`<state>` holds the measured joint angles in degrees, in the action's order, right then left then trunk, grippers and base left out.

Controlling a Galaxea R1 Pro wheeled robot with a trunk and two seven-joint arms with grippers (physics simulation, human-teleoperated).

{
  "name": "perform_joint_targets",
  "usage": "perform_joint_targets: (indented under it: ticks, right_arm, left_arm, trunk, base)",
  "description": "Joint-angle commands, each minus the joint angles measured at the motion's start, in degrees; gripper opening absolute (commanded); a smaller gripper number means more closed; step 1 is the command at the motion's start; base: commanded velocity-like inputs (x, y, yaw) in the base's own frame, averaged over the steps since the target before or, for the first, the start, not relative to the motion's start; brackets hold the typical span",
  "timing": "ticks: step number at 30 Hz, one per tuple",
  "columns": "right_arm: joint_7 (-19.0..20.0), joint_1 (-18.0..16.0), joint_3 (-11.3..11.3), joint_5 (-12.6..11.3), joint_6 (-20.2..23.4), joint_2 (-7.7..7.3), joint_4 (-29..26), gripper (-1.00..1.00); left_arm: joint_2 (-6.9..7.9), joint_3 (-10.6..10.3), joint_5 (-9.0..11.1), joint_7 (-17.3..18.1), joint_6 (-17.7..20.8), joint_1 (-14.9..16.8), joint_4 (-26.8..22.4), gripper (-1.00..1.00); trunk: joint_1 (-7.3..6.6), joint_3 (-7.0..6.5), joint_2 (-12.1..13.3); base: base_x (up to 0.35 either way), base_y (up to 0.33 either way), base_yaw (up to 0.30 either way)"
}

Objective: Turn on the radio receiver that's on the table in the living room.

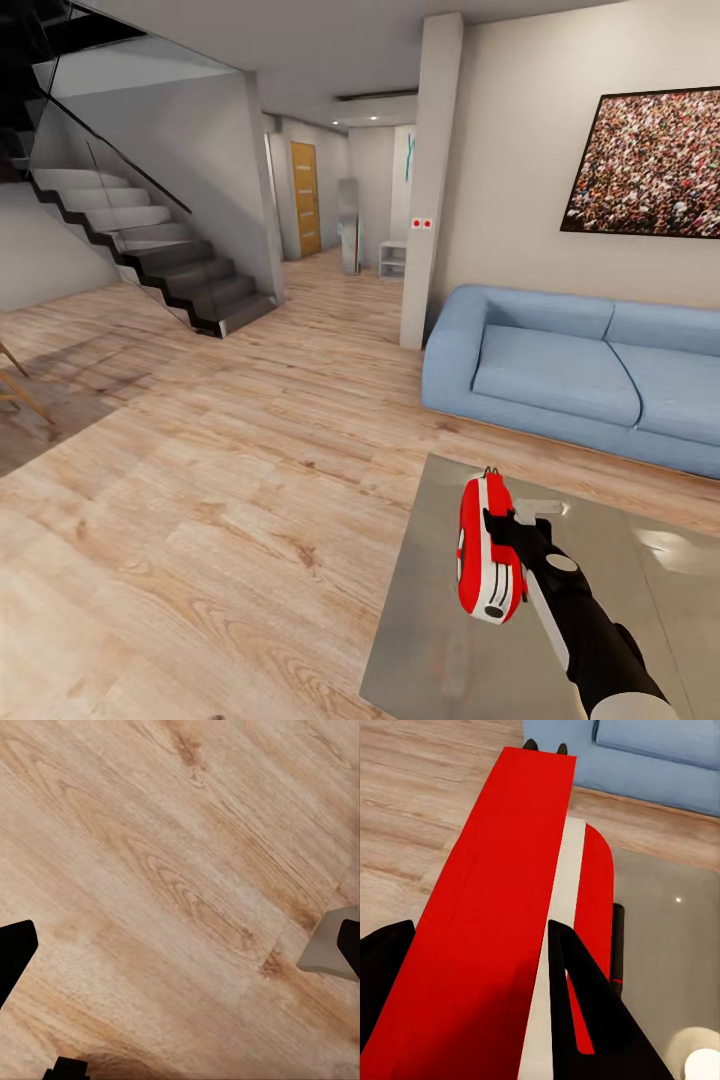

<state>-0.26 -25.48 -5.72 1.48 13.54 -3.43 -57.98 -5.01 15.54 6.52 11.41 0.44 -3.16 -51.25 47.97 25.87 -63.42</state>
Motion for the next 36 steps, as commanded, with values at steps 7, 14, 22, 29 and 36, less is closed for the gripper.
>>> perform_joint_targets:
  ticks: [7, 14, 22, 29, 36]
  right_arm:
    - [0.0, 0.0, 0.0, 0.0, 0.0, 0.0, 0.0, -1.0]
    - [0.0, 0.0, 0.0, -0.1, 0.0, 0.0, 0.2, -1.0]
    - [0.0, 0.0, -0.1, -0.2, 0.0, 0.0, 3.1, -1.0]
    - [0.0, 0.0, -0.1, 0.0, -0.1, 0.0, 3.3, -1.0]
    - [0.0, 0.0, -0.1, -0.1, 0.0, 0.0, 3.3, -1.0]
  left_arm:
    - [0.37, 0.2, 0.0, 0.0, -0.1, 0.0, -0.1, 1.0]
    - [0.26, 0.1, -0.1, -0.1, -0.1, 0.0, 0.0, 1.0]
    - [0.29, 0.0, -0.2, -0.2, -0.1, 0.0, 0.1, 1.0]
    - [0.26, -0.1, -0.3, -0.3, -0.1, 0.0, 0.2, 1.0]
    - [0.19, -0.1, -0.3, -0.4, -0.2, 0.0, 0.3, 1.0]
  trunk:
    - [0.0, 0.0, 0.0]
    - [0.0, 0.0, 0.0]
    - [0.0, 0.0, 0.0]
    - [0.0, 0.0, 0.0]
    - [0.0, 0.0, 0.0]
  base:
    - [-0.2, 0.0, 0.0]
    - [-0.336, 0.0, 0.0]
    - [-0.341, 0.0, 0.0]
    - [-0.341, 0.0, 0.0]
    - [-0.341, 0.0, 0.0]
